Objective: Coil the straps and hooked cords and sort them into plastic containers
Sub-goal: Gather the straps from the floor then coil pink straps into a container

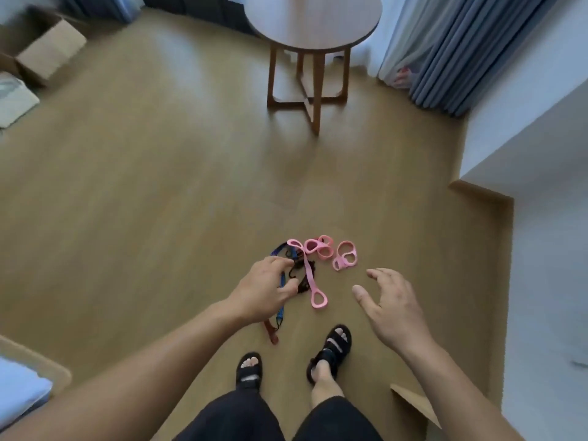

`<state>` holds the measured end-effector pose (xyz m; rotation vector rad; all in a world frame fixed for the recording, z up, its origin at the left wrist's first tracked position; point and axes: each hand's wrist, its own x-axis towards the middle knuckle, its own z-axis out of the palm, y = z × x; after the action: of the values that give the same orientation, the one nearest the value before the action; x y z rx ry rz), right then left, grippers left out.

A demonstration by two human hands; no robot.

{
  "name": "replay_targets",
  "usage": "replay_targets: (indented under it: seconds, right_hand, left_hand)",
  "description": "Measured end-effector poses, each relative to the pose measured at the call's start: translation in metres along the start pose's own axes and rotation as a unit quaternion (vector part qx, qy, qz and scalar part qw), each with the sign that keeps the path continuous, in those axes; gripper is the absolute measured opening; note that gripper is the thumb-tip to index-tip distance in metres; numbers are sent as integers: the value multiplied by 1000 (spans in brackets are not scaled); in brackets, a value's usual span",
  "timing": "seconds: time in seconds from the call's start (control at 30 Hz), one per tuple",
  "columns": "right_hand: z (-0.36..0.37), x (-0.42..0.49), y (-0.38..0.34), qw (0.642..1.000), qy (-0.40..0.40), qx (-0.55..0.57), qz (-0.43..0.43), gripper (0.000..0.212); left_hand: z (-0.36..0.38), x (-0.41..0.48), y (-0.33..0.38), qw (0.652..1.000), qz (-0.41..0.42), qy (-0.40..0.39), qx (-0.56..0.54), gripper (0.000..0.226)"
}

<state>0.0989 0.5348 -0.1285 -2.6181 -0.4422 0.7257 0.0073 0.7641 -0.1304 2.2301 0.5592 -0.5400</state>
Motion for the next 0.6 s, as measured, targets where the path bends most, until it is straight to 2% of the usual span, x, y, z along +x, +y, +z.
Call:
replay_targets:
  seconds: [0.23, 0.6]
  right_hand:
    - [103, 153, 62, 993, -113, -20, 19, 53]
    - [406, 349, 179, 969, -221, -12, 112, 44]
  left_hand:
    - [74, 131, -48, 982, -164, -11, -96, 47]
    - [264, 360, -229, 936, -291, -38, -196, 34]
